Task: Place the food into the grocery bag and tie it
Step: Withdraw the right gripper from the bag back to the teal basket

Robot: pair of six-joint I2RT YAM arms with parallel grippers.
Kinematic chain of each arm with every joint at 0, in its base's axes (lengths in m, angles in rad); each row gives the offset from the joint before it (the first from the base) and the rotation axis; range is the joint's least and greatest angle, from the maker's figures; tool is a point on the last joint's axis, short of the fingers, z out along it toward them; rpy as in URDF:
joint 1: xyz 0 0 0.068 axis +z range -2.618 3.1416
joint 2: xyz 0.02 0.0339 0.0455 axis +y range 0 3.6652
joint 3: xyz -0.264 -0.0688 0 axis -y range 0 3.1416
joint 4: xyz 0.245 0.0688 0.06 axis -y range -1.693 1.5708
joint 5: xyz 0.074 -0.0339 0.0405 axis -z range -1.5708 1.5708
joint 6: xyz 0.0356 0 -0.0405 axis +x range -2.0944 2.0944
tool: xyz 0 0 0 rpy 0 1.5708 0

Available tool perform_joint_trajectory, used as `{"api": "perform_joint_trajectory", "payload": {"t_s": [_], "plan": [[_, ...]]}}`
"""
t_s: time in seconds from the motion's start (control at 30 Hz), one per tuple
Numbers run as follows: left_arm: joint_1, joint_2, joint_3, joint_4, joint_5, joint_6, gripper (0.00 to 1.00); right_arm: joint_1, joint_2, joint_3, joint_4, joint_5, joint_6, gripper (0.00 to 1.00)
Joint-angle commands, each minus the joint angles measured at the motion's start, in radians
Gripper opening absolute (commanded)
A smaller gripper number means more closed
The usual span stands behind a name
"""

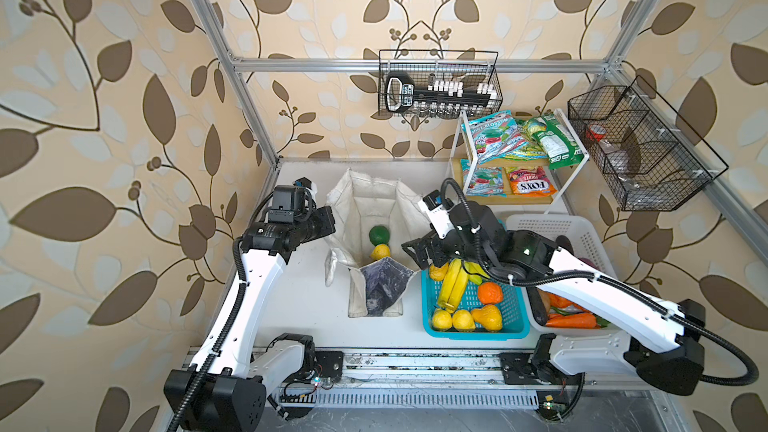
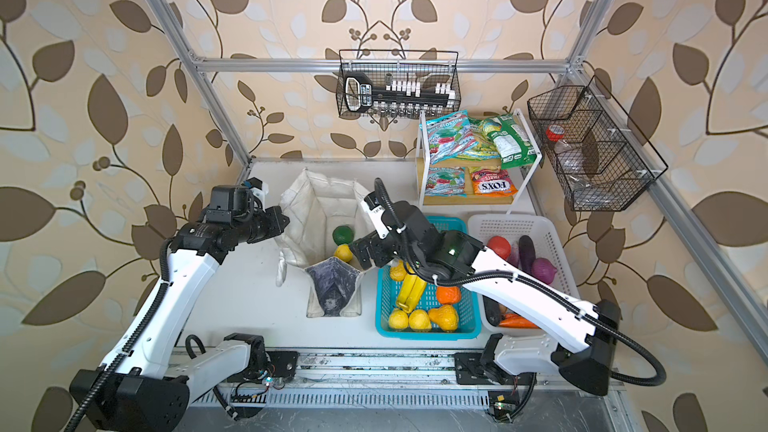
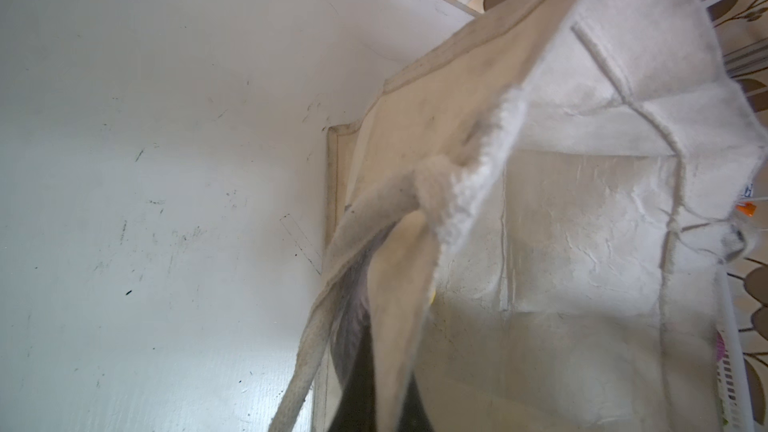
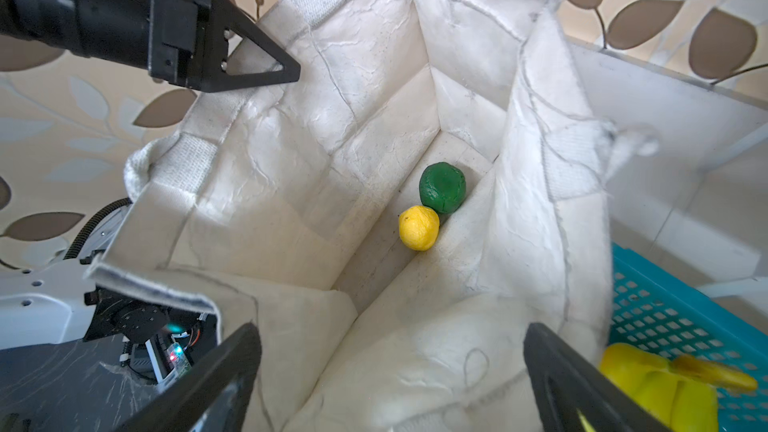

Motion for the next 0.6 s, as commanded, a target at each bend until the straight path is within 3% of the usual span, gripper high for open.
{"api": "perform_joint_trajectory", "payload": {"t_s": [0.0,0.3,0.57], "plan": [[0.023,-0.022,0.009,0.028,-0.034,-0.002,0.0,-0.017,-0.096,-0.11,-0.012,-0.002,-0.029,1.0],[0.029,-0.019,0.006,0.034,-0.018,-0.006,0.0,-0.025,-0.41,-0.437,-0.02,0.016,0.028,1.0],[0.028,-0.022,0.001,0.042,-0.004,-0.005,0.0,0.032,-0.393,-0.597,0.017,-0.011,0.131,0.86]]}}
